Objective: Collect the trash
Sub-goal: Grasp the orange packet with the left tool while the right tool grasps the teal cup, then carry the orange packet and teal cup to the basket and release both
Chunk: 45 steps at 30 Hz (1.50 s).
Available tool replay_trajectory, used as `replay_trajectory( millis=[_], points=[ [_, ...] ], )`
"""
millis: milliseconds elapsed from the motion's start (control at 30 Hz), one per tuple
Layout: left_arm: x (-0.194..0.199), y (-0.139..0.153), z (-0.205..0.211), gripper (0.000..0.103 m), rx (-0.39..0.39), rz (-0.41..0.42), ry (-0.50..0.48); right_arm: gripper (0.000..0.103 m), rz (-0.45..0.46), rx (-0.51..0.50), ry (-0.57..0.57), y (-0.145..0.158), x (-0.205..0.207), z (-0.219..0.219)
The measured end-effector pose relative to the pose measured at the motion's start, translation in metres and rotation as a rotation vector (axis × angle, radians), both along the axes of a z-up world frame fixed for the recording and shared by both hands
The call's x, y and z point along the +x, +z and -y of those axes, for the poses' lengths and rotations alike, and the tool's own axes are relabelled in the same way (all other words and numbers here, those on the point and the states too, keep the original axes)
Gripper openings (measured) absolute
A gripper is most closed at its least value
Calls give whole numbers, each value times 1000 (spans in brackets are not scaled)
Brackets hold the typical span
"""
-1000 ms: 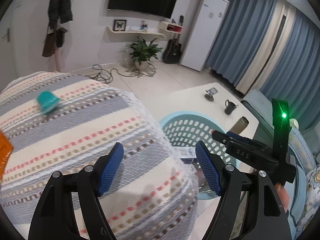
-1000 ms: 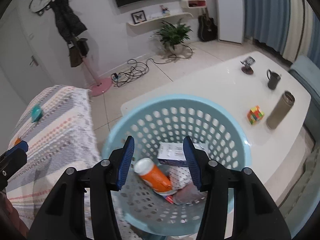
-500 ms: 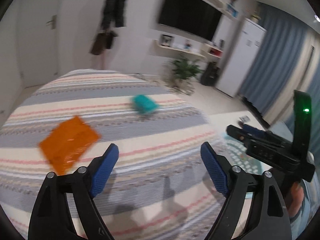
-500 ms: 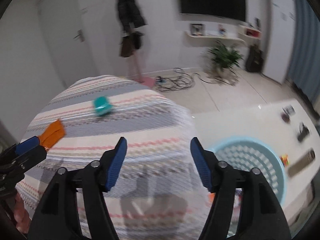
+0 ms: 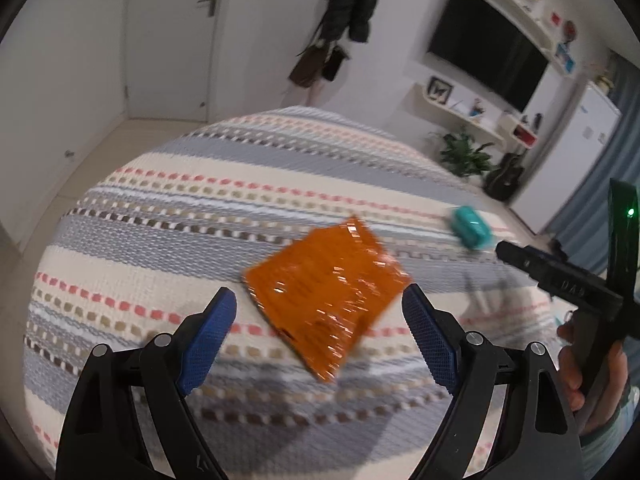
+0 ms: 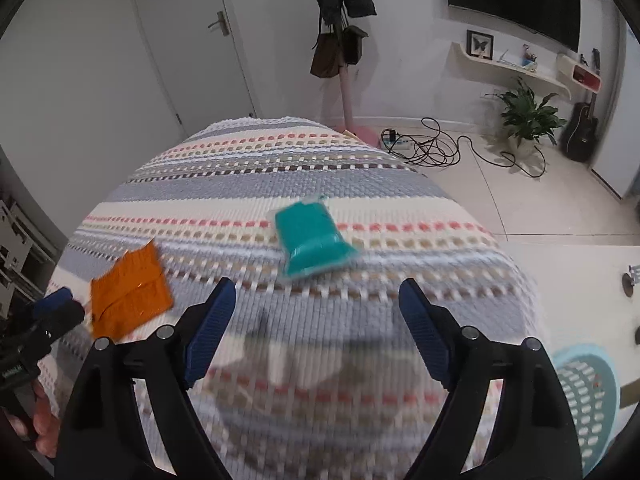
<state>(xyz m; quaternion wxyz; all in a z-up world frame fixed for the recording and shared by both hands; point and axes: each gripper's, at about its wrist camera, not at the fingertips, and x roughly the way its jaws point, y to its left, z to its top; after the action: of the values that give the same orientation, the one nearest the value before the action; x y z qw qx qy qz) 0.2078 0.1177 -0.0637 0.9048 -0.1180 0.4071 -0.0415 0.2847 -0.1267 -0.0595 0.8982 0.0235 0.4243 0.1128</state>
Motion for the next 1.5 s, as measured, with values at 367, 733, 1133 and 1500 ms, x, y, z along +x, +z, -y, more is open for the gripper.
replay_trajectory(
  millis=[367,733,1133,1500],
  points=[
    [28,-19,16,87,80,-30,-19,80,-7,-32,26,-21,40,-17],
    [28,-23,48,87,236,-51,-70,45,0,-82,46,-24,43,-24],
    [14,-18,65,43,304,6,-110,39,108,-55,71,-10,23,-24],
    [0,-3,72,9,173,78,-180,39,175,-1,41,2,11,-14]
  ],
)
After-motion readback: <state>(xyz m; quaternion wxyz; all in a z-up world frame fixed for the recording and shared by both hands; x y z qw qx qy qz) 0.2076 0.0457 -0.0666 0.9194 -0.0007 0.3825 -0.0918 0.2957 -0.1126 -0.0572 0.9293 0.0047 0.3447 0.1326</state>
